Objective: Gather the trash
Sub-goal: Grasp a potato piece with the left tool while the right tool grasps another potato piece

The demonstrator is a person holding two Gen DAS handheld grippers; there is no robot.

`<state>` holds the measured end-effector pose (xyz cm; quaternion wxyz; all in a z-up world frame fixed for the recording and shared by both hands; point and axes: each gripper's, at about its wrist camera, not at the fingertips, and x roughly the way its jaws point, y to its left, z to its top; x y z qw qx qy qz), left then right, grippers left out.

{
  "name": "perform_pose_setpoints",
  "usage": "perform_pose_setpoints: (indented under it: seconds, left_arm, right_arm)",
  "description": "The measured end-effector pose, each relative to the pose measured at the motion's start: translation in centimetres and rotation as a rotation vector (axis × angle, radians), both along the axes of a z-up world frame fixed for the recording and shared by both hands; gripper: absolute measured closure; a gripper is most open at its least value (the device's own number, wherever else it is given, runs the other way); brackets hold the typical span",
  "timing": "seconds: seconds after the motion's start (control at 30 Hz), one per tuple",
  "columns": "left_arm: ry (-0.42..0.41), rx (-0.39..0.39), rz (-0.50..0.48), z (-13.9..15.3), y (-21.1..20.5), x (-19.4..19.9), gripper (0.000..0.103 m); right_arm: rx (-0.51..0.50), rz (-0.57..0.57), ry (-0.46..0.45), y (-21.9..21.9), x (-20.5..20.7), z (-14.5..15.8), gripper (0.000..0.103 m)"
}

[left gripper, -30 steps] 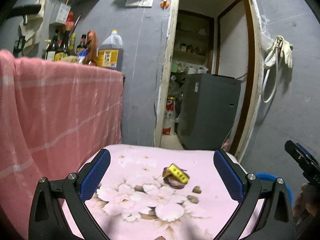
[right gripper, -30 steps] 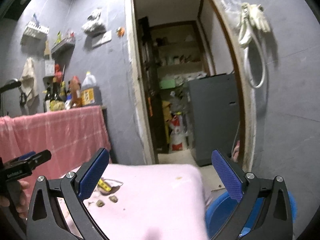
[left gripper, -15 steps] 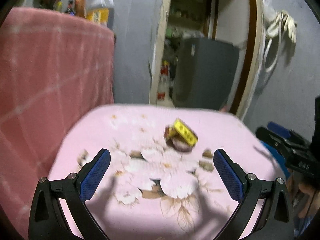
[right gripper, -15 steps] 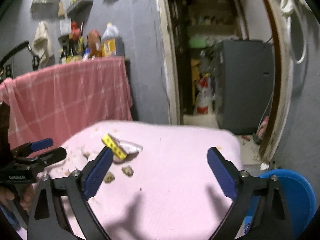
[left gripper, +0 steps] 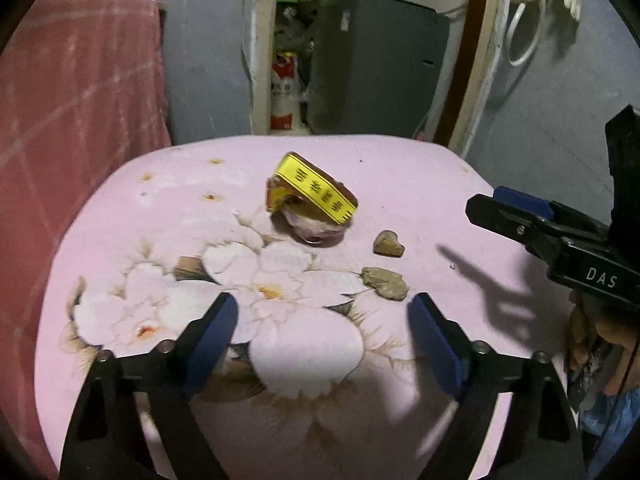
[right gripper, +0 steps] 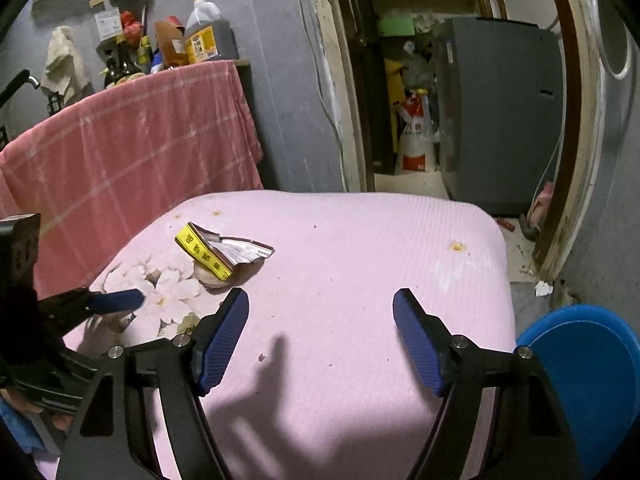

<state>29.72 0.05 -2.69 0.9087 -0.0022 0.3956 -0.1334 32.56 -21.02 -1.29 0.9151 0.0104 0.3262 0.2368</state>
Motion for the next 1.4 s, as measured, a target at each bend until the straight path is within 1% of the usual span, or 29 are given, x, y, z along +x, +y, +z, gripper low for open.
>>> perform_pose_setpoints:
  seconds: [0.03, 0.07, 0.13, 0.17, 0.23, 0.27, 0.33, 0.43, 0.53, 0.67, 0.73, 0.8, 0.87, 0.93, 1.07, 1.17, 1.4]
  left_arm:
    - [0.003, -0.001, -0.011, 0.0, -0.2, 0.1, 0.031]
    - [0.005, -0.003, -0.023, 0.0, -0.4, 0.2, 0.034]
    - [0.012, -0.012, -0.041, 0.0, -0.6, 0.5, 0.045]
    - [0.017, -0.017, -0.048, 0.0, -0.7, 0.8, 0.047]
    - [0.027, -0.033, -0.056, 0.0, -0.8, 1.1, 0.056]
    - [0.027, -0.043, -0.060, 0.0, -0.7, 1.1, 0.059]
    - [0.031, -0.063, -0.062, 0.0, -0.4, 1.2, 0.075]
    - [0.047, -0.112, -0.052, -0.1, 0.2, 1.9, 0.085]
    - [0.063, -0.154, -0.030, 0.1, 1.1, 2.5, 0.092]
    - [0.067, -0.193, 0.031, 0.3, 2.4, 2.7, 0.092]
    - [0.071, -0.221, 0.065, 0.3, 3.3, 2.7, 0.092]
    - [0.075, -0.241, 0.090, 0.3, 3.9, 2.7, 0.092]
    - [0.070, -0.243, 0.108, 0.4, 4.3, 2.6, 0.092]
    - [0.064, -0.242, 0.128, 0.5, 4.6, 2.5, 0.092]
    - [0.066, -0.255, 0.156, 0.7, 5.2, 2.5, 0.092]
    - [0.061, -0.257, 0.173, 0.7, 5.5, 2.5, 0.092]
    - [0.056, -0.255, 0.196, 0.6, 5.6, 2.5, 0.092]
  right_arm:
    - [-0.001, 0.001, 0.008, 0.0, 0.1, -0.1, 0.031]
    - [-0.004, 0.001, 0.014, 0.0, 0.1, -0.2, 0.033]
    - [-0.013, 0.006, 0.025, 0.2, 0.3, -0.3, 0.035]
    - [-0.018, 0.009, 0.029, 0.3, 0.3, -0.4, 0.037]
    - [-0.034, 0.019, 0.040, 0.7, 0.4, -0.6, 0.041]
    - [-0.043, 0.024, 0.046, 0.9, 0.5, -0.7, 0.042]
    - [-0.062, 0.029, 0.063, 1.3, 0.7, -0.9, 0.044]
    - [-0.071, 0.047, 0.086, 1.7, 0.9, -1.1, 0.048]
    - [-0.077, 0.075, 0.107, 2.3, 1.0, -1.3, 0.051]
    - [-0.126, 0.088, 0.130, 3.4, 1.1, -1.7, 0.051]
    - [-0.118, 0.103, 0.137, 3.7, 1.1, -1.8, 0.052]
    - [-0.106, 0.121, 0.145, 4.1, 1.1, -1.8, 0.060]
    - [-0.112, 0.143, 0.154, 4.8, 1.2, -1.8, 0.068]
    - [-0.125, 0.164, 0.155, 5.5, 1.2, -1.9, 0.071]
    - [-0.150, 0.193, 0.156, 6.9, 1.4, -1.9, 0.072]
    - [-0.150, 0.207, 0.159, 7.4, 1.5, -1.9, 0.072]
    - [-0.144, 0.209, 0.169, 7.6, 1.8, -2.0, 0.072]
